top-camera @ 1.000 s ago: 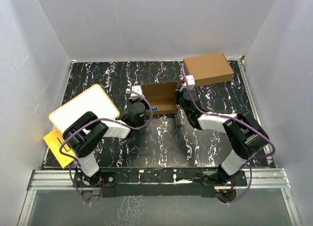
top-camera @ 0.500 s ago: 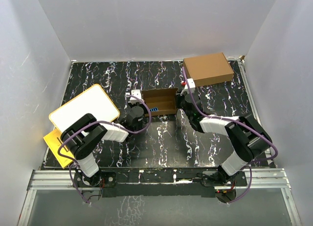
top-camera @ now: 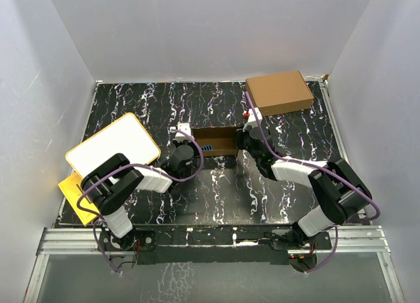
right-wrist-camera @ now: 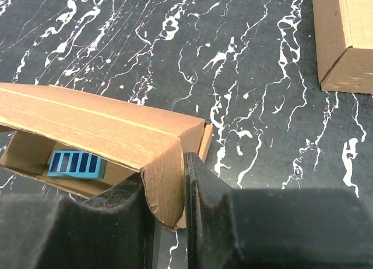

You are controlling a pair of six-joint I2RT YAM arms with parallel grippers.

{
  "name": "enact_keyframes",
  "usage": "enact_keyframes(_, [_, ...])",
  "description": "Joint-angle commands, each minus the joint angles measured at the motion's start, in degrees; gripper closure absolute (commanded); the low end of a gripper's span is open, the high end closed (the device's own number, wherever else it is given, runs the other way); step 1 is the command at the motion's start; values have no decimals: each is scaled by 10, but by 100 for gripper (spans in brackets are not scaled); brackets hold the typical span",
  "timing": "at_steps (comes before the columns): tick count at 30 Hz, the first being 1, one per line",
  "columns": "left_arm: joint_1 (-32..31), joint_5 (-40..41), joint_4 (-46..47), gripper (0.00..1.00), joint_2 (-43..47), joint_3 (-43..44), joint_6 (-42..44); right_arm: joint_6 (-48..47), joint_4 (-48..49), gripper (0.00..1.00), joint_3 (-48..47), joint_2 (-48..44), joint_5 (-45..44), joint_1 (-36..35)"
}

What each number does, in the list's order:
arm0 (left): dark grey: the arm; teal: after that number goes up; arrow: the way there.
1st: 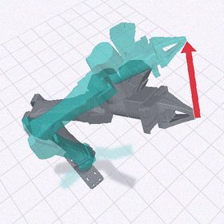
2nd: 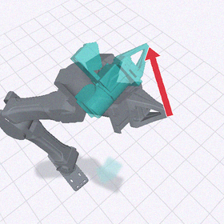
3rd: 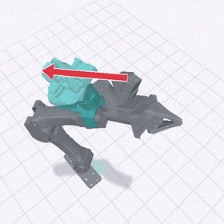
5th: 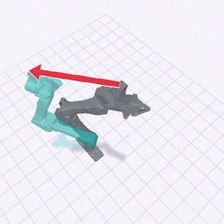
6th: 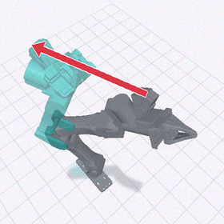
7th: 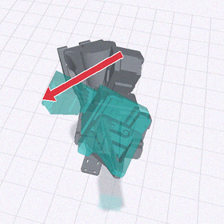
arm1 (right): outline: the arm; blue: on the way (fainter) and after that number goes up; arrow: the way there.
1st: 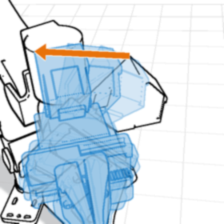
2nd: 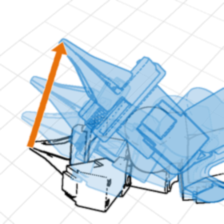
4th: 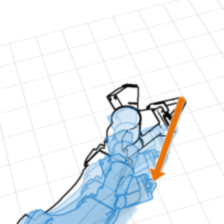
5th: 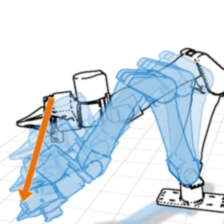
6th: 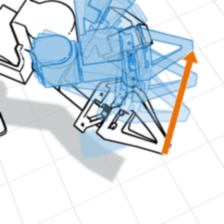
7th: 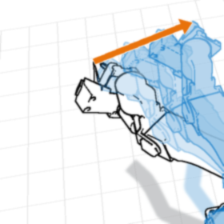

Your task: Fold the paper box

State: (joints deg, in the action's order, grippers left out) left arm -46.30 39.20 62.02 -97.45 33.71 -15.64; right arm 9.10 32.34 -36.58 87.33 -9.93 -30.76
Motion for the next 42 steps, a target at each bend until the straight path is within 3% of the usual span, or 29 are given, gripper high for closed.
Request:
enact_keyframes(1, [-7, -3, -15, 99, 30, -8, -10, -10, 9, 74, 1, -35, 13, 0])
enact_keyframes(8, [-7, 4, -24, 98, 28, -3, -9, -28, -45, 58, -13, -58, 56, 17])
enact_keyframes(12, [-7, 5, -32, 98, 27, 1, -10, -53, -92, 44, -24, -75, 123, 36])
enact_keyframes(19, [-7, 9, -42, 98, 27, 4, -13, -162, -231, 22, -59, -115, 394, 128])
enact_keyframes(23, [-7, 9, -45, 98, 26, 6, -15, -265, -329, 18, -84, -138, 541, 185])
enact_keyframes(26, [-7, 8, -49, 98, 27, 7, -16, -374, -425, 17, -123, -147, 602, 196])
enact_keyframes(29, [-6, 8, -52, 98, 28, 7, -16, -459, -485, 14, -163, -145, 627, 195])
enact_keyframes(33, [-7, 7, -54, 98, 27, 7, -18, -502, -512, 14, -231, -116, 622, 173])
enact_keyframes(42, [-7, 5, -60, 97, 25, 12, -20, -555, -502, 22, -293, -52, 420, 38])
